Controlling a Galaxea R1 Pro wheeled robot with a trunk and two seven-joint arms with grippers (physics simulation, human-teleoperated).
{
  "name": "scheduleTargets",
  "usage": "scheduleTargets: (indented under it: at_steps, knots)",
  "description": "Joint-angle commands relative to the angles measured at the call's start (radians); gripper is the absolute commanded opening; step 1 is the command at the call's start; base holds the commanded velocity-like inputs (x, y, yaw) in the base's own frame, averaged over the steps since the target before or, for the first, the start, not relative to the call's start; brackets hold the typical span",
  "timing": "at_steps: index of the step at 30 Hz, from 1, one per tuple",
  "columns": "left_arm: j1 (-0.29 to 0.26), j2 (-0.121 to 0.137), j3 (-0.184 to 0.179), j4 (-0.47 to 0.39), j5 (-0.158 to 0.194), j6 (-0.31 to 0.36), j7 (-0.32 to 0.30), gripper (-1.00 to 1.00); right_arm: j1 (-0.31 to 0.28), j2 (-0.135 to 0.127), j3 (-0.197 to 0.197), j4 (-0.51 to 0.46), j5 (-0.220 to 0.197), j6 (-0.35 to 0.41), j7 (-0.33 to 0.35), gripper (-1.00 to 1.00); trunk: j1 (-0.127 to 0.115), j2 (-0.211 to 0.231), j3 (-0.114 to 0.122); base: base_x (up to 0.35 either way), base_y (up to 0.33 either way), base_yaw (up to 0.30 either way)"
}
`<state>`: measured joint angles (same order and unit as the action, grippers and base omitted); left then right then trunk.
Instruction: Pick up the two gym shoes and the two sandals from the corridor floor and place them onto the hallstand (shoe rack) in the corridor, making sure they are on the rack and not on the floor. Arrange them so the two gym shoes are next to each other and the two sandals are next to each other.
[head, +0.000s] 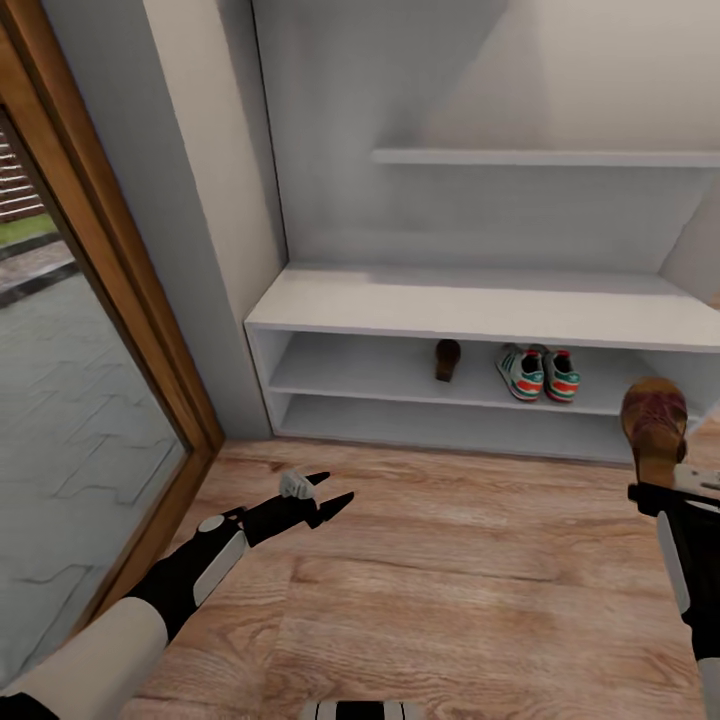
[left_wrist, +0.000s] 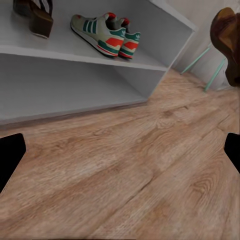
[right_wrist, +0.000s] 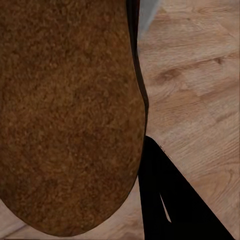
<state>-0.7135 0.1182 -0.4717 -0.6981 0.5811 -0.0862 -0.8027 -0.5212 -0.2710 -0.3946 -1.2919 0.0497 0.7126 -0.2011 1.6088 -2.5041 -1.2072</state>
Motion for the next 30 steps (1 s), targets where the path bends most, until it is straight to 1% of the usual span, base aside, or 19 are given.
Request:
scheduleTargets:
  at_steps: [1, 5, 8, 9, 10, 12, 14, 16, 17, 18, 20, 22, 24, 25, 26, 27, 28, 30]
  knots:
    - [-0.001, 0.000, -0.008, 0.000, 0.006, -0.009, 0.001, 1.00, 0.000, 0.000, 0.003, -0.001, 0.004, 0.007, -0.003, -1.00, 0.000, 0.000, -0.002, 0.000, 0.000, 0.249]
    - [-0.001, -0.004, -0.011, -0.003, 0.006, -0.009, 0.000, 1.00, 0.000, 0.001, 0.007, -0.001, 0.004, 0.006, -0.003, -1.00, 0.000, 0.000, -0.005, 0.000, 0.000, 0.251]
    - [-0.001, -0.021, -0.014, -0.005, 0.006, -0.009, -0.017, 1.00, 0.000, 0.001, 0.008, -0.001, 0.004, 0.006, -0.002, -1.00, 0.000, 0.000, -0.008, 0.000, 0.000, 0.252]
    - [-0.001, -0.028, -0.017, -0.005, 0.006, -0.009, -0.037, 1.00, 0.000, 0.001, 0.008, -0.001, 0.004, 0.005, -0.002, -1.00, 0.000, 0.000, -0.009, 0.000, 0.000, 0.252]
    - [-0.001, -0.035, -0.021, -0.005, 0.005, -0.009, -0.080, 1.00, 0.000, 0.001, 0.008, -0.001, 0.004, 0.005, -0.001, -1.00, 0.000, 0.000, -0.010, 0.000, 0.000, 0.253]
    - [-0.001, -0.041, -0.024, -0.003, 0.004, -0.009, -0.155, 1.00, 0.000, 0.001, 0.009, -0.001, 0.003, 0.005, 0.000, -1.00, 0.000, 0.000, -0.012, 0.000, 0.000, 0.253]
    - [-0.001, -0.042, -0.025, -0.002, 0.003, -0.009, -0.201, 1.00, 0.000, 0.006, 0.009, 0.000, 0.003, 0.005, 0.001, -1.00, 0.000, 0.000, -0.014, 0.000, 0.000, 0.253]
    - [-0.001, -0.043, -0.025, -0.002, 0.003, -0.009, -0.209, 1.00, 0.000, 0.010, 0.011, 0.000, 0.003, 0.005, 0.001, -1.00, 0.000, 0.000, -0.016, 0.000, 0.000, 0.253]
    - [-0.001, -0.043, -0.025, -0.002, 0.003, -0.009, -0.212, 1.00, 0.000, 0.019, 0.017, 0.000, 0.003, 0.005, 0.002, -1.00, 0.000, 0.000, -0.017, 0.000, 0.000, 0.253]
    - [-0.001, -0.043, -0.025, -0.001, 0.003, -0.009, -0.214, 1.00, 0.000, 0.031, 0.028, 0.000, 0.003, 0.004, 0.002, -1.00, 0.000, 0.000, -0.018, 0.000, 0.000, 0.246]
    - [-0.001, -0.043, -0.025, -0.001, 0.003, -0.009, -0.215, 1.00, 0.000, 0.046, 0.062, 0.000, 0.003, 0.004, 0.002, -1.00, 0.000, 0.000, -0.019, 0.000, 0.000, 0.154]
    - [-0.001, -0.043, -0.024, -0.001, 0.003, -0.009, -0.217, 1.00, 0.000, 0.055, 0.111, 0.000, 0.002, 0.004, 0.002, -1.00, 0.000, 0.000, -0.019, 0.000, 0.000, 0.063]
    - [-0.001, -0.043, -0.024, -0.001, 0.003, -0.009, -0.217, 1.00, 0.000, 0.060, 0.171, 0.004, 0.002, 0.004, 0.002, -1.00, 0.000, 0.000, -0.019, 0.000, 0.000, 0.026]
    - [-0.001, -0.043, -0.024, -0.001, 0.003, -0.009, -0.217, 1.00, 0.000, 0.062, 0.186, 0.008, 0.001, 0.004, 0.002, -1.00, 0.000, 0.000, -0.019, 0.000, 0.000, 0.016]
    - [-0.001, -0.043, -0.024, -0.001, 0.003, -0.009, -0.217, 1.00, 0.000, 0.072, 0.245, 0.063, 0.000, 0.004, 0.002, -1.00, 0.000, 0.000, -0.019, 0.000, 0.000, 0.007]
    - [-0.001, -0.043, -0.024, -0.001, 0.003, -0.009, -0.217, 1.00, 0.000, 0.086, 0.271, 0.108, 0.000, 0.004, 0.002, -1.00, 0.000, 0.000, -0.020, 0.000, 0.000, 0.004]
    - [-0.001, -0.043, -0.024, -0.001, 0.003, -0.009, -0.217, 1.00, 0.000, 0.108, 0.289, 0.156, -0.001, 0.004, 0.002, -1.00, 0.000, 0.000, -0.020, 0.000, 0.000, 0.003]
    - [-0.001, -0.042, -0.024, -0.001, 0.003, -0.009, -0.217, 1.00, 0.000, 0.151, 0.309, 0.235, -0.001, 0.003, 0.002, -1.00, 0.000, 0.000, -0.020, 0.000, 0.000, 0.001]
